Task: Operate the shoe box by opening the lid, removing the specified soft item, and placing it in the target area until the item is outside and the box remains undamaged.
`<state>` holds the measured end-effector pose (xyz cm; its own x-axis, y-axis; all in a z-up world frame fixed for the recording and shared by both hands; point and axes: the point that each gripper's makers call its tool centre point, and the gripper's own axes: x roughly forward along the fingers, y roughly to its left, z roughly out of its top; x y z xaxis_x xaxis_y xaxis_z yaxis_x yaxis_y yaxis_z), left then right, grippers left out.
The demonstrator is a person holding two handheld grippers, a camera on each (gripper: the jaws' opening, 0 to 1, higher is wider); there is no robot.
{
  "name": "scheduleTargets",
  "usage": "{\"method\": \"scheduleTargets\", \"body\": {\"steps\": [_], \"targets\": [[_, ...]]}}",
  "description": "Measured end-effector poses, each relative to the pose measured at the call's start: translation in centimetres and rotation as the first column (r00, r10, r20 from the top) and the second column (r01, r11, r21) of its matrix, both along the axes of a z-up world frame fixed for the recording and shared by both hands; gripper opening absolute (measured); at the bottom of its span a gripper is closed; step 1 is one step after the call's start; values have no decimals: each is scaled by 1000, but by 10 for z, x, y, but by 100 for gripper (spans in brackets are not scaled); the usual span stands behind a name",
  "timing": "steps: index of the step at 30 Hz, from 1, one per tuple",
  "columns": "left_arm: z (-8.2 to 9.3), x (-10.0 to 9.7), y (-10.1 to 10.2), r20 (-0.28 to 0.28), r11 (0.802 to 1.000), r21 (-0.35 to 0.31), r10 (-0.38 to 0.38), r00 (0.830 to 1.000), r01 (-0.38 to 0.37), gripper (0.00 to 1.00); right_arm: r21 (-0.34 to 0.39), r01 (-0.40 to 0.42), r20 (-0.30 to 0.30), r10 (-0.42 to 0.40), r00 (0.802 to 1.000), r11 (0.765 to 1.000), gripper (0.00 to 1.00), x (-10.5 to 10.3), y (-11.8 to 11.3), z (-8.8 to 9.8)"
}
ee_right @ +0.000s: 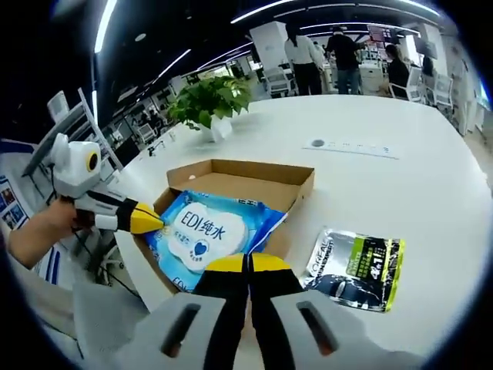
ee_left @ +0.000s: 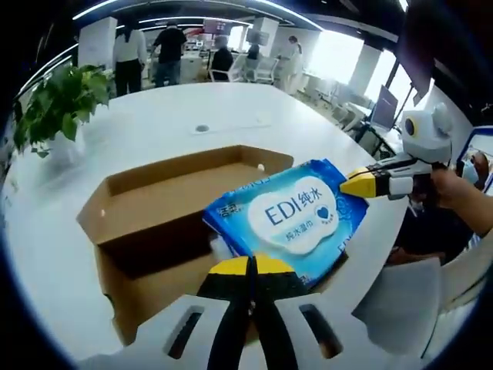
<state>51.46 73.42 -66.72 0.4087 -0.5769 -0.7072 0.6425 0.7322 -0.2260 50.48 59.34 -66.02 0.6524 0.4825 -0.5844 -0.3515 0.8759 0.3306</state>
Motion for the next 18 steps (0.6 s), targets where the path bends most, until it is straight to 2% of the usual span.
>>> {"method": "scheduleTargets", "body": {"steps": [18], "targets": [[4, -5, -58, 9, 998, -22, -57, 998, 57, 0, -19, 67, -15, -68, 998, 998, 0, -5, -57, -1]]}}
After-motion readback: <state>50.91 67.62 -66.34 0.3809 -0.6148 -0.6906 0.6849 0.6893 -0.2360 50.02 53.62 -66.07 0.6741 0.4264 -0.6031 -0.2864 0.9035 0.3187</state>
